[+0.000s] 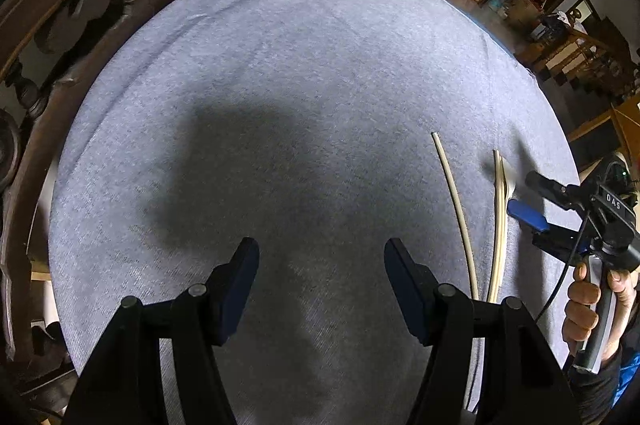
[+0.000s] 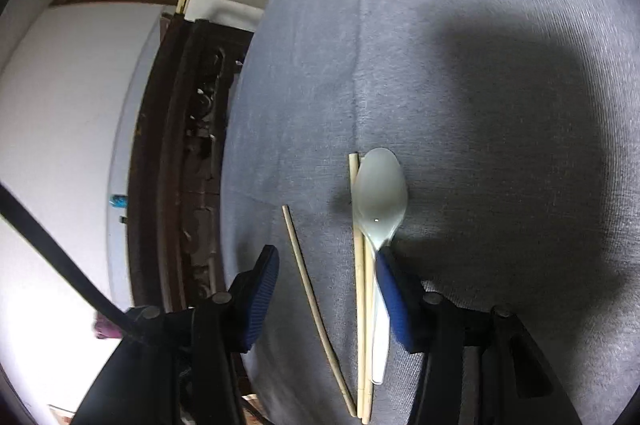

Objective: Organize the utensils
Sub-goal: 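Lower the right gripper onto the white plastic spoon and close it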

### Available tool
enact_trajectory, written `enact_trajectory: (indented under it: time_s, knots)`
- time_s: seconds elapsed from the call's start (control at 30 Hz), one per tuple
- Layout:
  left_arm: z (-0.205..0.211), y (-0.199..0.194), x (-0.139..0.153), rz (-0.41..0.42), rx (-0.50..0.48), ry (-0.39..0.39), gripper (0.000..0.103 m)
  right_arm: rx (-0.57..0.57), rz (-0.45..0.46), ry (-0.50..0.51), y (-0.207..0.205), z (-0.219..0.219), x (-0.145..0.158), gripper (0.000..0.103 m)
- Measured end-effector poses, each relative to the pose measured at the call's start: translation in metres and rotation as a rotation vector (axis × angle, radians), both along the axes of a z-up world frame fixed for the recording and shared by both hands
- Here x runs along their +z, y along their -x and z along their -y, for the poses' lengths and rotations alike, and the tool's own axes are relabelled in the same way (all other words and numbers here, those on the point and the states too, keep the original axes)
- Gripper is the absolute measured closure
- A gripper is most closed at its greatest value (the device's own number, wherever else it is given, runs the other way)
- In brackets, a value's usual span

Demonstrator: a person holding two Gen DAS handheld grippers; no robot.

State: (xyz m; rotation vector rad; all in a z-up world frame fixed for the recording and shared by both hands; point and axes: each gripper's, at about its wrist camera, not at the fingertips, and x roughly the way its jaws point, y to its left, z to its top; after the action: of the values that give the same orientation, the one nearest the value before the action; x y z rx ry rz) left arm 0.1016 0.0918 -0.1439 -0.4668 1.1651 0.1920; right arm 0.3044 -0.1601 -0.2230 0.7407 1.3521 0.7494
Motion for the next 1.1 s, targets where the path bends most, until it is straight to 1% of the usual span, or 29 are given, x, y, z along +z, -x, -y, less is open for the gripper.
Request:
enact_trajectory:
  time_s: [0.07,0.17,0.23,0.27,0.33,0.37,0.43,0.47,0.5,0.53,0.6,0.67,0.73,0.8,0.93,1.03,1.07,1.1]
  knots:
    - [0.001,0.0,0.0,0.002,0.003,0.002,0.037,0.007,0.035,0.015,0.002,-0.001,0.006,0.049]
    - [0.002,-0.003,-0.001,-0.002,-0.001,0.004,0.037,0.02,0.043,0.006,0.003,-0.008,0.011,0.049]
    - [0.003,-0.004,-0.001,0.0,-0.005,0.006,0.037,0.031,0.063,0.003,0.001,-0.016,0.014,0.049]
    - [0.004,-0.003,0.0,0.001,-0.007,0.005,0.037,0.036,0.06,0.001,0.0,-0.017,0.015,0.049]
    - [0.005,-0.002,0.001,0.002,-0.01,0.002,0.037,0.029,0.044,0.039,-0.002,-0.02,0.009,0.048]
    - [0.005,-0.002,0.001,0.002,-0.011,0.003,0.037,0.021,0.038,0.036,-0.003,-0.018,0.007,0.05]
    - [0.005,-0.001,0.002,0.005,-0.01,0.004,0.037,0.013,0.045,0.039,-0.003,-0.013,0.007,0.051]
    - [0.003,-0.004,0.001,0.007,-0.009,0.002,0.037,0.006,0.053,0.061,-0.002,-0.01,0.007,0.051]
    - [0.001,-0.006,0.001,0.007,-0.008,0.0,0.037,-0.006,0.068,0.109,-0.002,-0.005,0.01,0.051]
    - [0.001,-0.008,-0.001,0.008,-0.007,0.002,0.037,-0.012,0.075,0.126,-0.002,0.002,0.012,0.051]
    - [0.001,-0.011,-0.002,0.008,-0.012,0.008,0.037,-0.038,0.058,0.129,-0.002,0.014,0.011,0.051]
    - [0.003,-0.015,-0.004,0.007,-0.018,0.011,0.037,-0.064,0.071,0.127,-0.002,0.026,0.016,0.049]
    - [0.008,-0.022,-0.006,0.003,-0.035,0.01,0.037,-0.041,0.077,0.098,-0.003,0.026,0.02,0.05]
    - [0.015,-0.032,-0.007,-0.003,-0.066,0.005,0.037,-0.029,0.088,0.103,-0.004,0.022,0.026,0.05]
    - [0.028,-0.047,-0.007,-0.013,-0.101,-0.04,0.037,-0.108,0.103,0.167,-0.002,0.033,0.037,0.05]
    - [0.033,-0.061,-0.01,-0.034,-0.117,-0.079,0.037,-0.137,0.141,0.334,0.007,0.046,0.045,0.05]
    - [0.034,-0.066,-0.011,-0.04,-0.123,-0.088,0.037,-0.138,0.134,0.402,0.007,0.048,0.043,0.05]
    - [0.036,-0.072,-0.013,-0.054,-0.132,-0.095,0.037,-0.143,0.125,0.431,0.005,0.049,0.041,0.05]
